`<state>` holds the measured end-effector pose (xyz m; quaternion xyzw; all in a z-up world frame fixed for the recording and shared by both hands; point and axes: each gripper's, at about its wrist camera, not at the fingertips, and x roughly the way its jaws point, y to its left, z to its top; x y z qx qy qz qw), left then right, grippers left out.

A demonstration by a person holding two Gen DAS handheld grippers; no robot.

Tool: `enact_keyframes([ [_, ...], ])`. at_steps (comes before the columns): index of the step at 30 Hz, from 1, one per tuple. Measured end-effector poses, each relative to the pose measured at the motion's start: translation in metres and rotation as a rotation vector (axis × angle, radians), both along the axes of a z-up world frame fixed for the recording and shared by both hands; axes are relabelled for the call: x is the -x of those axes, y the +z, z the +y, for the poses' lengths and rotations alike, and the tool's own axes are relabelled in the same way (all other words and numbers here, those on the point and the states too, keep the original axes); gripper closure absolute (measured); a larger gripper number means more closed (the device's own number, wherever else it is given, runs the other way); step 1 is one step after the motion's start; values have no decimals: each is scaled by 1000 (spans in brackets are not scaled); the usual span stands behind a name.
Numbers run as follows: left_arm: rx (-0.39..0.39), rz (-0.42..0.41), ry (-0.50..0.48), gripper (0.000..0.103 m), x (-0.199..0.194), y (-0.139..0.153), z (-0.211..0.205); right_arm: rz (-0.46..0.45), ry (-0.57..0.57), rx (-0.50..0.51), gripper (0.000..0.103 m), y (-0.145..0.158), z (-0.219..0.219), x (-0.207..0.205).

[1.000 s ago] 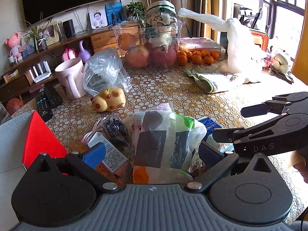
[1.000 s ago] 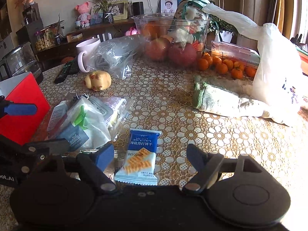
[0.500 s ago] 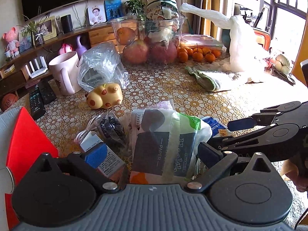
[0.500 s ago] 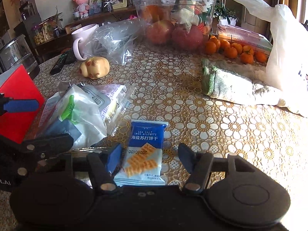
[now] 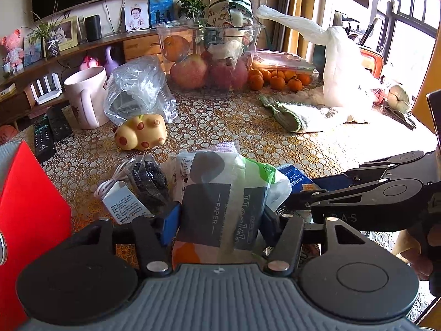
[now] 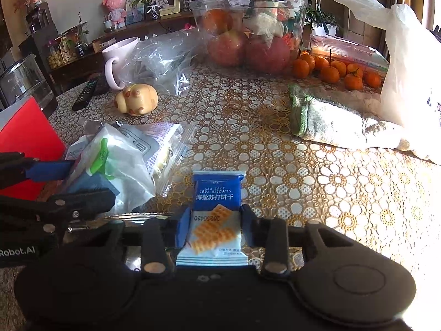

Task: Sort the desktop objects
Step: 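Grasp the blue cracker packet with the right gripper while the left grasps the white-green paper pack, then carry both packets over the red box with both grippers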

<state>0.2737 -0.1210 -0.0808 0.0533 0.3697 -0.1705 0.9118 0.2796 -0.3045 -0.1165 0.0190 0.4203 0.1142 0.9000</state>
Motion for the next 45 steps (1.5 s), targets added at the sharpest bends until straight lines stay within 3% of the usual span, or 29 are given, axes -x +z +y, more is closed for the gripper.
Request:
enact_keyframes([
  [1, 3, 1, -4, 56, 1, 1, 0, 0, -2, -2, 65, 0, 0, 0],
  [5, 26, 4, 4, 63, 0, 4, 2, -2, -6, -3, 67, 2, -1, 2],
  [23, 40, -12, 27, 65, 17, 40, 7, -56, -37, -34, 67, 44, -9, 33],
  [37, 45, -58, 46, 69, 52, 76, 31, -97, 10, -46, 67, 85, 4, 75],
  [45, 66, -34, 73, 69, 81, 97, 53, -109, 70, -43, 67, 112, 31, 103],
])
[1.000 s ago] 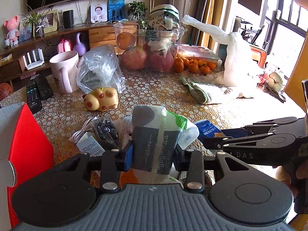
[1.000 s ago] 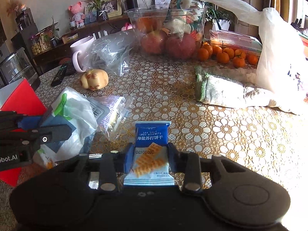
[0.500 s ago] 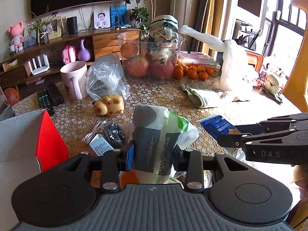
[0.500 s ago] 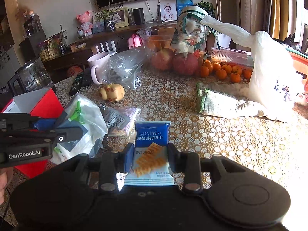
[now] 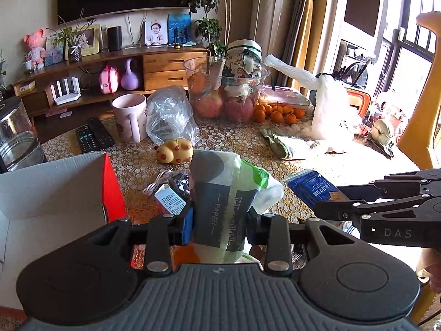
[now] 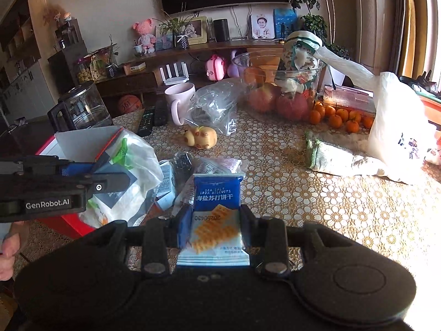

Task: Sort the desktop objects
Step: 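Carry both packets over the red box with both grippers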

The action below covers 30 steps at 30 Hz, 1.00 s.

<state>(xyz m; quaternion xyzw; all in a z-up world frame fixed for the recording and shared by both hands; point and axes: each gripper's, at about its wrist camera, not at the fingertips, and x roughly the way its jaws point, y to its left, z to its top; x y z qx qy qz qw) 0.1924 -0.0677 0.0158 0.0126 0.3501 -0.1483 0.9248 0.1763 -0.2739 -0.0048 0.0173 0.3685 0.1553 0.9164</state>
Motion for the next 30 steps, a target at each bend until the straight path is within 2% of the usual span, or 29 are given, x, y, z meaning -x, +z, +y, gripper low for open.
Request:
enact_keyframes([
  [8, 17, 27, 65, 69, 29, 18, 44, -12, 85, -4, 67, 26, 39, 23],
  [16, 12, 20, 143, 69, 47, 37, 104, -38, 203, 4, 67, 48, 99, 29],
  [24, -23, 17, 206, 69, 49, 46, 158, -50, 280, 8, 67, 57, 154, 22],
  [30, -46, 19, 239, 69, 39, 48, 193, -39, 308, 16, 67, 52, 187, 10],
])
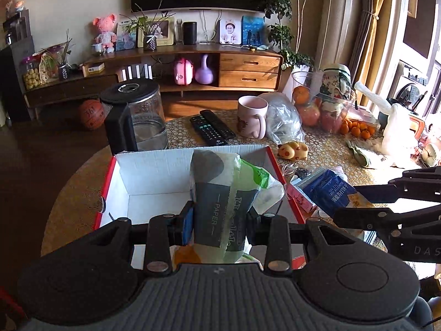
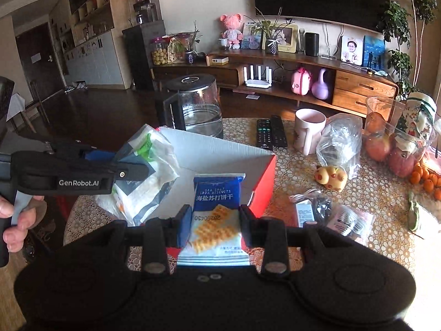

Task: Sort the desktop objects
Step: 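Carry both packets over the red box with both grippers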

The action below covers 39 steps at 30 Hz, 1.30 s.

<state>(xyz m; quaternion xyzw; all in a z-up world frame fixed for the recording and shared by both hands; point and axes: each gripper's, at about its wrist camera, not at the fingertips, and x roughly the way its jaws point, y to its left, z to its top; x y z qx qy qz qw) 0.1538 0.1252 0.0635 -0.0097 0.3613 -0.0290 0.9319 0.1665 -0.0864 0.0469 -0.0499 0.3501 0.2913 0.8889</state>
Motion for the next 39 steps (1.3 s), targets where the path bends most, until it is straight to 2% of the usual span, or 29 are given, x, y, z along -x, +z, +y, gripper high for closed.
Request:
enact_keyframes([
  [2, -6, 12, 4, 68, -6, 0, 9, 4, 8, 9, 67, -3, 11, -6],
  [9, -113, 46, 10, 68, -40, -11, 32, 21, 19, 43, 67, -21, 47, -25],
  [16, -119, 111, 34, 68, -70, -37, 51, 68, 23, 79, 67, -47, 76, -46],
  [27, -143, 212, 17, 68, -112, -77, 53, 137, -1, 128, 67, -84, 102, -80],
  [34, -181, 284, -11, 67, -135, -100, 48, 178, 4, 192, 67, -101, 121, -98],
  [37, -187, 311, -19, 67, -143, -107, 48, 215, 15, 257, 67, -111, 131, -105],
  [39, -190, 332, -20, 67, -147, -112, 48, 252, 18, 264, 67, -116, 134, -110],
])
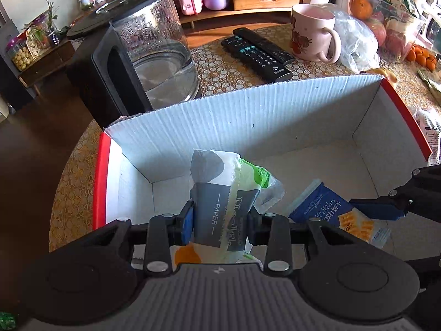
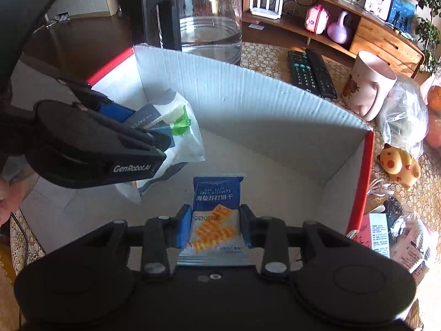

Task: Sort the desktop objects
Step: 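Carry both packets over the red box with both grippers, then open both grippers to drop the packets into the box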

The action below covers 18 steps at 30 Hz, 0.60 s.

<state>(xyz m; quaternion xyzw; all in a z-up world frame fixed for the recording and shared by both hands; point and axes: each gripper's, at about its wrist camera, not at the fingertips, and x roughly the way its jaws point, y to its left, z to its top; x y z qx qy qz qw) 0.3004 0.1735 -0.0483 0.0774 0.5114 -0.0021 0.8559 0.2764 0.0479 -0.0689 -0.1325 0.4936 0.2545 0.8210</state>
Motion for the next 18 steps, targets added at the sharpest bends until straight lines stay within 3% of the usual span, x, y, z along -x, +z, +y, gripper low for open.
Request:
enact_keyframes([
  [10, 34, 61, 24, 67, -15, -14, 6, 96, -30, 24, 67, -15, -2, -9],
  [18, 15, 74, 27, 62, -18, -21, 5, 134, -36, 32, 61, -17, 0, -12],
])
